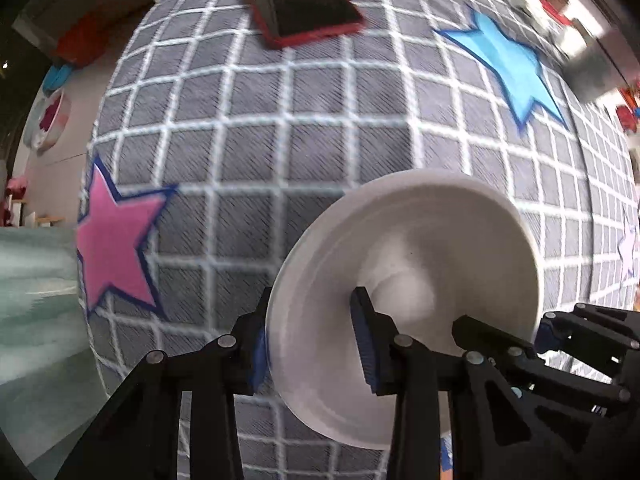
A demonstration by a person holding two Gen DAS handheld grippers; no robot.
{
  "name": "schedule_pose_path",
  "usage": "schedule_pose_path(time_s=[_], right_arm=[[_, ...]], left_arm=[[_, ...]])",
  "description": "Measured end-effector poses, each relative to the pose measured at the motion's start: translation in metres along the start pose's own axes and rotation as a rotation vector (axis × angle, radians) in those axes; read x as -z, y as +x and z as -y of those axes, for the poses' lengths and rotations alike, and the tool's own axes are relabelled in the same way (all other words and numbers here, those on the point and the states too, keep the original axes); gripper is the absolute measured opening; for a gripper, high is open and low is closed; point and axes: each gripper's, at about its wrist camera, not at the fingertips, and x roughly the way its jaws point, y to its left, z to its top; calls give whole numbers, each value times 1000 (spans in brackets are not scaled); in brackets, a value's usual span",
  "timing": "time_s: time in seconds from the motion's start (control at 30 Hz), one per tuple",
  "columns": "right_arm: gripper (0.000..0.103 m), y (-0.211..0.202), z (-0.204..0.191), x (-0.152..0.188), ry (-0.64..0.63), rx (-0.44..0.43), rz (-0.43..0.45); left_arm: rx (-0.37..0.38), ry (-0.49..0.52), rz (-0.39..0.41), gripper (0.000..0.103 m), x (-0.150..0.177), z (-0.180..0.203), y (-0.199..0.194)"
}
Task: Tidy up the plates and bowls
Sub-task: 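Move the right tool to a third white bowl and grasp its rim, then lower the third bowl onto the bowl stack and open the right tool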
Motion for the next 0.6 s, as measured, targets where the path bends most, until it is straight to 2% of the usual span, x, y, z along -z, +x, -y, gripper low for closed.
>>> schedule_pose_path(time_s=[0.33, 0.6], right_arm=[[21, 12, 26, 75, 81, -7, -68], [21, 28, 32, 132, 129, -29, -123]], left_arm=[[24, 78, -40, 39, 59, 48, 5], [39, 97, -86, 39, 101, 68, 14]])
